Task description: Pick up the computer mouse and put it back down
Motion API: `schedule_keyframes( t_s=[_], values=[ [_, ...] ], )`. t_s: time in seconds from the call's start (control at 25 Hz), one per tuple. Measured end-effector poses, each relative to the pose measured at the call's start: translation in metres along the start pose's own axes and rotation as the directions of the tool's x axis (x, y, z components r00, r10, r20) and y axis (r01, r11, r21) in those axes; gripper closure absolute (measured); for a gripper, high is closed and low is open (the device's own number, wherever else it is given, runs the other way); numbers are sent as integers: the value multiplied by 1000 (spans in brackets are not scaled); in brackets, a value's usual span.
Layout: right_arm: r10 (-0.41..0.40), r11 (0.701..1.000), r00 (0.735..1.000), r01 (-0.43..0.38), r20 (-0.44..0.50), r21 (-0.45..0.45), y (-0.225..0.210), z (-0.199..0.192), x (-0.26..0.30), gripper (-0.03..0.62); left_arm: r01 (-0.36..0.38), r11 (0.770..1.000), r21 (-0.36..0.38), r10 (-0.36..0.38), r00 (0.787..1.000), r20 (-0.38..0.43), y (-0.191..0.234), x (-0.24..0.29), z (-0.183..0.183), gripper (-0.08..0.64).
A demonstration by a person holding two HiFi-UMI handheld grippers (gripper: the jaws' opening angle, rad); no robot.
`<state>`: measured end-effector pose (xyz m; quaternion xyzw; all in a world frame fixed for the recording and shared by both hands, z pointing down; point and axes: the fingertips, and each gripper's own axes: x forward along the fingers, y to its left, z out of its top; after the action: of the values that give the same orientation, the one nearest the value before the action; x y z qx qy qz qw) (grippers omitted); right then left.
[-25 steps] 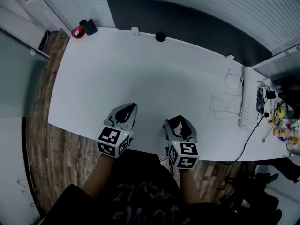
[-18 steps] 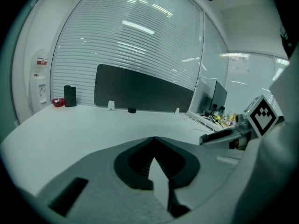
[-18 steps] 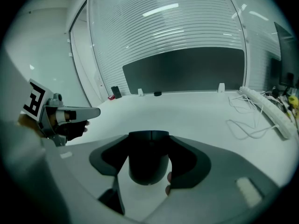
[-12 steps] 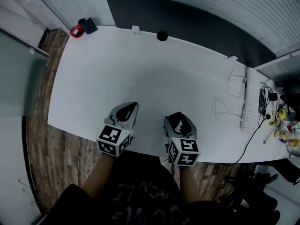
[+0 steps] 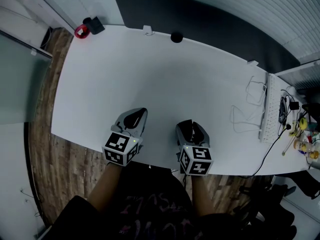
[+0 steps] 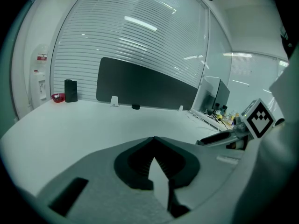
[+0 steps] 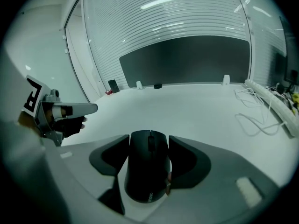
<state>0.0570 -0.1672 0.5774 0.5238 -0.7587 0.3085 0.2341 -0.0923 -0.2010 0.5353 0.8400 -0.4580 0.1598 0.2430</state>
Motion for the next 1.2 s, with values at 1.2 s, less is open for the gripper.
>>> schedule_keyframes(
  t_s=[1.2],
  values=[
    [-115, 992, 987, 119, 109, -32, -8, 22, -27, 510, 22, 999, 45, -24, 999, 41, -15, -12, 17, 561]
  ],
)
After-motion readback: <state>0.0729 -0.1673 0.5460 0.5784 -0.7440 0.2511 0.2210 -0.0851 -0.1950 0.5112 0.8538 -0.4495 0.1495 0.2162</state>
